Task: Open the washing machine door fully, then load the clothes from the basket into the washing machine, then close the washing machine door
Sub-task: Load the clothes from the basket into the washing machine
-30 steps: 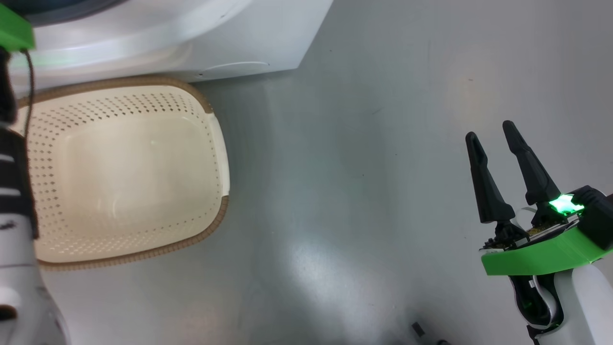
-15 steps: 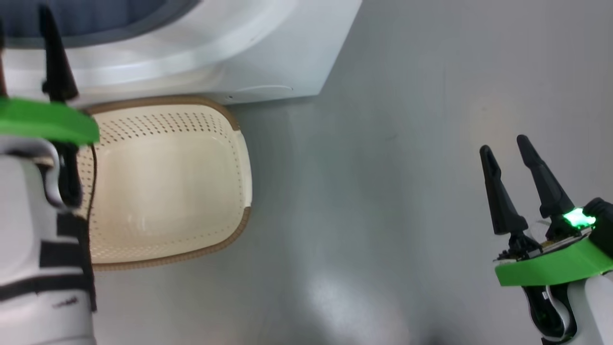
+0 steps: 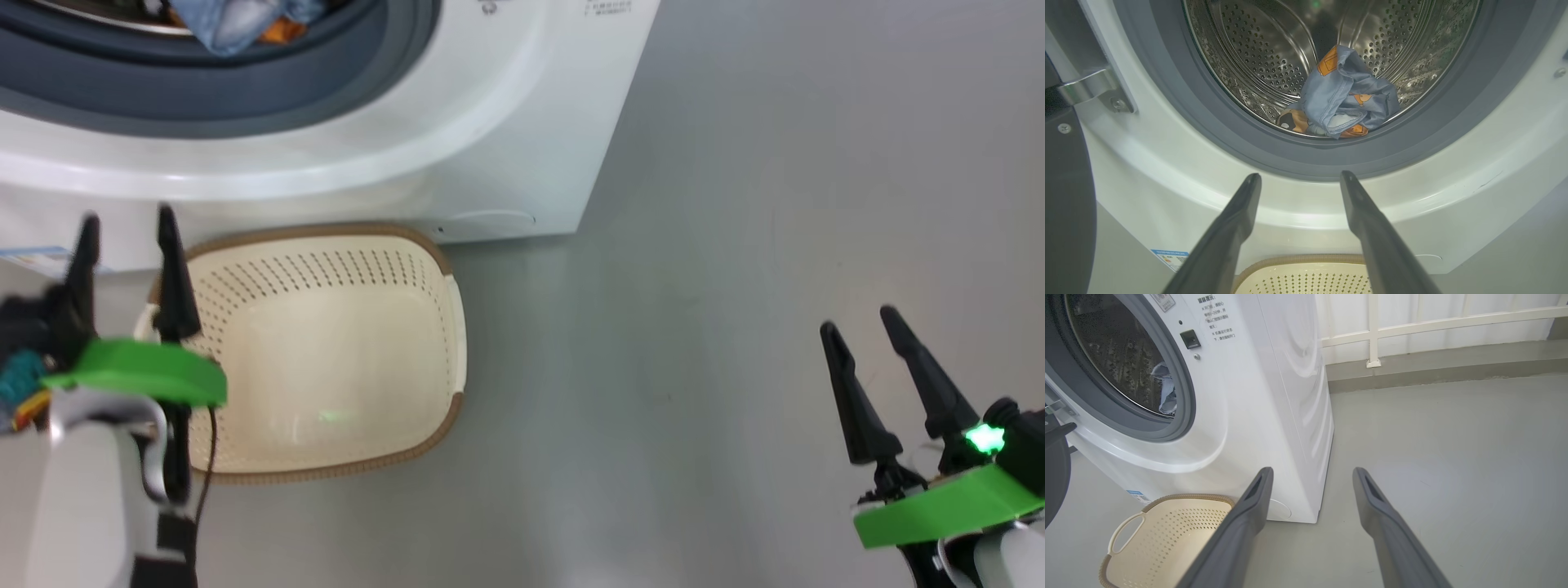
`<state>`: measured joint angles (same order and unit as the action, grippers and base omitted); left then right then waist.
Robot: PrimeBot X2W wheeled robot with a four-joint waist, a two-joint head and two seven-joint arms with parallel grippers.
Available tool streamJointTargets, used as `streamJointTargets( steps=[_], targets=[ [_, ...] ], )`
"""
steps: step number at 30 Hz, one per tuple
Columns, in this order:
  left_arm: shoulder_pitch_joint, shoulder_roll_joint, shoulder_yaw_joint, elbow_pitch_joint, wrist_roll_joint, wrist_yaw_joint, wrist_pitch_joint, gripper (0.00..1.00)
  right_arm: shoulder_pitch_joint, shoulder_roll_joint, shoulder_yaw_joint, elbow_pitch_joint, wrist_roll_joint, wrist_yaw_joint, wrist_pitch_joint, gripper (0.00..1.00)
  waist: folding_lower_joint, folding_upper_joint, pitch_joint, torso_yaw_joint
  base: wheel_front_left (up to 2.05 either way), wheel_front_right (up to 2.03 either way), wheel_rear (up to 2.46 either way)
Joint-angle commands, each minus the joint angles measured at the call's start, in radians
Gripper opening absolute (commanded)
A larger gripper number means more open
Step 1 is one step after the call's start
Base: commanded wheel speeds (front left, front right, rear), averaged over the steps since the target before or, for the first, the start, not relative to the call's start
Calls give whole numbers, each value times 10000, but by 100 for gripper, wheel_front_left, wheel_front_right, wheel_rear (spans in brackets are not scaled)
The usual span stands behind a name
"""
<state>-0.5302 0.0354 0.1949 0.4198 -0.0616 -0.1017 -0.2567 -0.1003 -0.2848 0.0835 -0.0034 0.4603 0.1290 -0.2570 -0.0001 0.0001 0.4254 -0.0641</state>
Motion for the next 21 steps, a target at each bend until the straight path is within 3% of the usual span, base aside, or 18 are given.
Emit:
streamJointTargets(
  steps=[1, 21],
  targets=[
    [391, 220, 166, -353, 104, 5, -51, 100, 339, -214, 139, -166, -120, 17, -48, 100, 1, -1, -552, 161, 0, 0, 0],
    [3551, 151, -226, -1419, -239, -18, -51, 100, 1640, -459, -22, 34, -169, 17, -48, 100, 1, -1, -2241, 238, 0, 0, 0]
  ],
)
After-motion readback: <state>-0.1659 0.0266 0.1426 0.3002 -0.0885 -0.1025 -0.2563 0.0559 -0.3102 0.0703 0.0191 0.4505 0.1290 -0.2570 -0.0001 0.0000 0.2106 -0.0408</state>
